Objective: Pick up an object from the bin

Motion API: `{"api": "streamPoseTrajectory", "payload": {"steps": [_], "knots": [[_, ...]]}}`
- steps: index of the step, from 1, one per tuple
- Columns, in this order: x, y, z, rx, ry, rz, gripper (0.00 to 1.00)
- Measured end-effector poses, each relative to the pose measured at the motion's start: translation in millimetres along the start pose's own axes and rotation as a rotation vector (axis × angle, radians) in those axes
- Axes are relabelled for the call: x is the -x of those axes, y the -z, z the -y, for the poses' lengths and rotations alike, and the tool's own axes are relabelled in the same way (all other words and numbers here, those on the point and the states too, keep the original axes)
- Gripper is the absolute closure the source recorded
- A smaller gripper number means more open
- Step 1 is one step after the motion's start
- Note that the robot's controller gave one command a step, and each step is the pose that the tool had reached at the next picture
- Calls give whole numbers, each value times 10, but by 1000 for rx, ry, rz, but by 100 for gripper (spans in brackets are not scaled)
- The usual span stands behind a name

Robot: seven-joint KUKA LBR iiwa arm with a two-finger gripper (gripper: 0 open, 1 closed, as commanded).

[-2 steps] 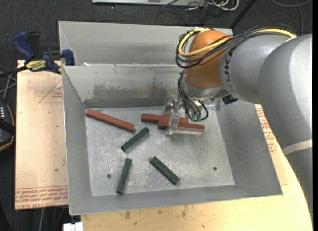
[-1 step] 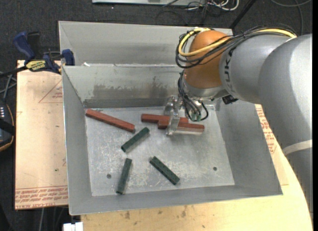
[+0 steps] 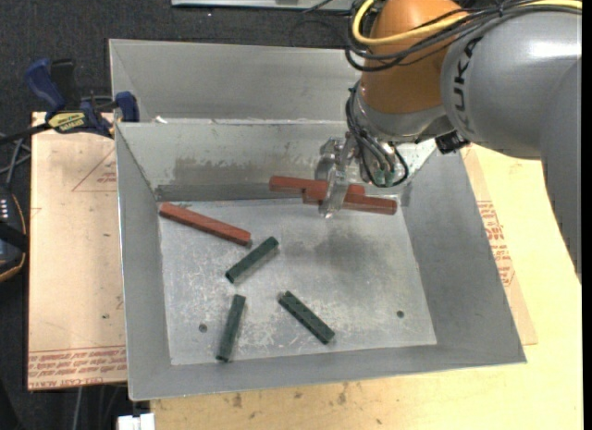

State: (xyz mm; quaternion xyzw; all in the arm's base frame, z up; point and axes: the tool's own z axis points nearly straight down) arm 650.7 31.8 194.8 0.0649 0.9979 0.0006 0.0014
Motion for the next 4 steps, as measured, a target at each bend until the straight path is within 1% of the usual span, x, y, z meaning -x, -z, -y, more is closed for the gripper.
{"api": "streamPoseTrajectory", "payload": {"steps": [1, 2, 3, 4], "knots": [[0, 0, 0, 0, 0, 0, 0], [0, 0, -1, 0, 0, 0, 100], [0, 0, -1, 0, 0, 0, 100], [-30, 216, 201, 1, 182, -7, 100]]}}
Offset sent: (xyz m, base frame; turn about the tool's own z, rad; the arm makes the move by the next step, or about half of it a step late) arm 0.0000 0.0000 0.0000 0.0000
